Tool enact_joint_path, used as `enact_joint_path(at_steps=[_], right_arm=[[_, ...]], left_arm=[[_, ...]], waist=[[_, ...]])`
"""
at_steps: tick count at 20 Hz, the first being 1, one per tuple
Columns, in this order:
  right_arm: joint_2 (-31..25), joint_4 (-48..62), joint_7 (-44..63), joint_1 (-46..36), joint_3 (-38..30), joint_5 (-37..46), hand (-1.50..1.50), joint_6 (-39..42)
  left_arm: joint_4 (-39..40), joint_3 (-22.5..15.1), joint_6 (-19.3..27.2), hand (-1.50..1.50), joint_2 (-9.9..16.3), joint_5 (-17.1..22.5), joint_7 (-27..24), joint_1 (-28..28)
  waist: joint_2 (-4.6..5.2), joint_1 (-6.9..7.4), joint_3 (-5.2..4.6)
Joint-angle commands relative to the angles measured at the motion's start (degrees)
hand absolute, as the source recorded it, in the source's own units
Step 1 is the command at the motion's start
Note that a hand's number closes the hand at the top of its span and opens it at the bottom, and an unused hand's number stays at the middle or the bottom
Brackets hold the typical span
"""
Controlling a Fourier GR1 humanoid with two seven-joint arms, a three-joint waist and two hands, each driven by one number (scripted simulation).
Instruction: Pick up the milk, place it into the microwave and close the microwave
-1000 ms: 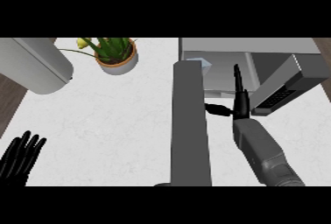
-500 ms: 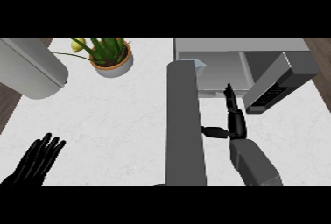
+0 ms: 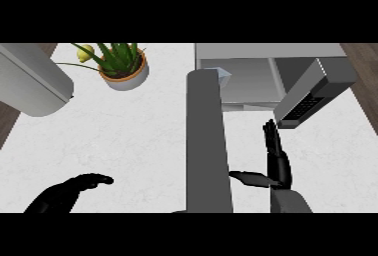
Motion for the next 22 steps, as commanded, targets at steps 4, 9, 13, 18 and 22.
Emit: enact_joint_path(at_steps=[4, 9, 13, 18, 22], right_arm=[[-1.5, -22.1, 4.1, 16.4, 3.7, -2.8, 1.5, 5.4], [-6.0, -33.8, 8.7, 24.4, 1.4, -8.3, -1.5, 10.0], [-8.0, -40.8, 12.3, 28.2, -0.4, -11.3, -1.5, 11.3], [-10.2, -45.1, 12.2, 32.8, -1.8, -10.5, -1.5, 11.5], [-12.9, -48.0, 15.4, 30.5, -2.8, -9.9, -1.5, 11.3]], left_arm=[[1.2, -9.5, 7.0, 1.5, -2.2, -7.5, 1.7, -5.1], [5.4, -14.6, 12.0, 1.5, -2.2, -13.0, 2.6, -10.5], [16.0, -18.9, 19.3, 1.5, -2.2, -14.6, 2.2, -20.4], [24.1, -23.5, 21.1, 1.5, -2.2, -16.4, -1.0, -26.8], [29.0, -33.5, 30.9, 1.5, -2.2, -17.5, -2.5, -32.2]], waist=[[0.29, 0.43, 0.03], [0.35, 0.25, 0.04], [0.52, 0.07, 0.03], [0.57, 0.55, 0.06], [0.64, 0.28, 0.05]])
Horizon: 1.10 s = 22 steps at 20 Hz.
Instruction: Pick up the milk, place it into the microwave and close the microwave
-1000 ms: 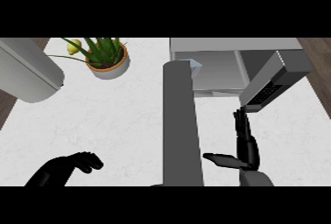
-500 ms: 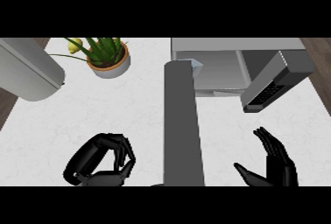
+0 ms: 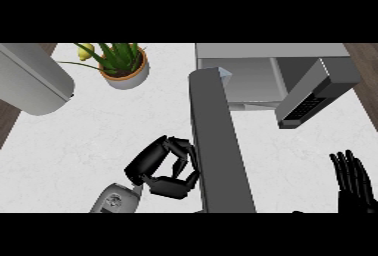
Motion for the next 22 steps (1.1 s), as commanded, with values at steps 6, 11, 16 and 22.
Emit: enact_joint_path(at_steps=[6, 11, 16, 22], right_arm=[[-4.2, -10.5, 6.7, 1.1, -2.7, -4.9, -1.5, 3.8], [-6.2, -14.9, 7.5, 1.6, -2.0, -6.0, -1.5, 7.0], [-7.0, -16.8, 10.9, -1.5, -0.8, -7.4, -1.5, 8.3], [-8.3, -19.6, 12.7, -3.7, 1.4, -8.0, -1.5, 10.6]], left_arm=[[16.8, -19.0, 18.0, 1.5, -0.2, 5.8, 3.5, -14.2], [25.9, -26.4, 21.2, 1.5, -0.2, 16.3, 3.6, -19.6], [25.6, -34.4, 25.8, -1.5, -0.2, 24.5, 8.2, -24.9], [24.3, -33.3, 29.7, 1.5, -0.2, 32.6, 2.4, -29.2]], waist=[[0.27, -1.26, -0.04], [0.74, -3.4, -0.09], [1.16, -5.96, -0.14], [1.97, -9.34, -0.26]])
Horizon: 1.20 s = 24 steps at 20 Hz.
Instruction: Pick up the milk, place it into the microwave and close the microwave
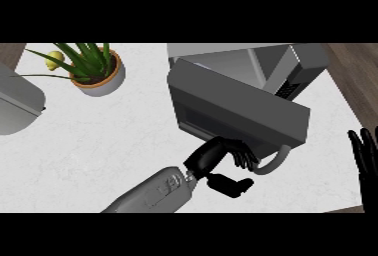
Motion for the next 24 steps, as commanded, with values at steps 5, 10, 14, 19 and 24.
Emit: enact_joint_path(at_steps=[5, 10, 14, 19, 24], right_arm=[[-2.5, -4.2, 3.4, -3.6, 1.8, -2.2, -1.5, 3.4], [-4.1, -7.2, 5.0, -3.6, 1.5, -3.2, -1.5, 4.1], [-4.7, -8.1, 6.5, -4.2, 1.3, -5.1, -1.5, 4.7], [-6.8, -9.5, 8.8, -6.2, 1.2, -7.1, -1.5, 6.0], [-7.2, -10.1, 9.6, -6.6, 1.2, -8.2, -1.5, 6.5]], left_arm=[[-0.6, 1.2, 4.0, 1.5, -0.3, 9.8, -6.0, -6.8], [2.1, 2.2, 6.1, 1.5, -0.3, 13.8, -5.5, -11.7], [4.0, 3.5, 7.4, 1.5, -0.3, 16.3, -5.6, -15.9], [7.0, 3.9, 8.3, 1.5, -0.3, 18.7, -5.7, -19.1], [9.6, 5.2, 9.7, 1.5, -0.3, 20.9, -5.5, -23.2]], waist=[[1.37, -5.51, -0.15], [1.44, -8.58, -0.05], [1.88, -10.37, 0.06], [2.65, -11.86, 0.02], [3.16, -14.22, 0.26]])
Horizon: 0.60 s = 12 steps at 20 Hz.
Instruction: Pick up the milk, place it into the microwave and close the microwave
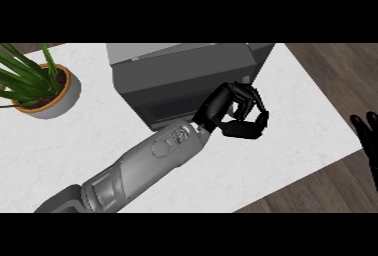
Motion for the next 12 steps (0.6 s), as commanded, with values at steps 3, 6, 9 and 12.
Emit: enact_joint_path(at_steps=[3, 6, 9, 12], right_arm=[[-1.9, -1.4, 1.8, -1.3, -0.8, -1.8, -1.5, 1.0], [-2.7, -2.0, 2.6, -2.5, -1.6, -2.8, -1.5, 0.8], [-3.7, -1.7, 3.5, -2.7, -1.9, -3.6, -1.5, 1.4], [-4.9, -1.9, 4.1, -3.4, -3.3, -4.4, -1.5, 1.4]], left_arm=[[3.7, 1.2, 1.1, 1.5, -0.7, 2.6, -0.4, -4.7], [5.0, 1.5, 1.6, 1.5, -0.7, 3.7, -0.4, -5.8], [5.9, 1.5, 2.5, 1.5, -0.6, 4.5, -0.2, -7.4], [6.0, 1.6, 3.3, 1.5, -0.6, 5.5, -0.9, -7.3]], waist=[[0.65, -2.44, 0.09], [0.94, -3.1, 0.04], [1.13, -4.25, 0.18], [0.97, -5.02, 0.21]])
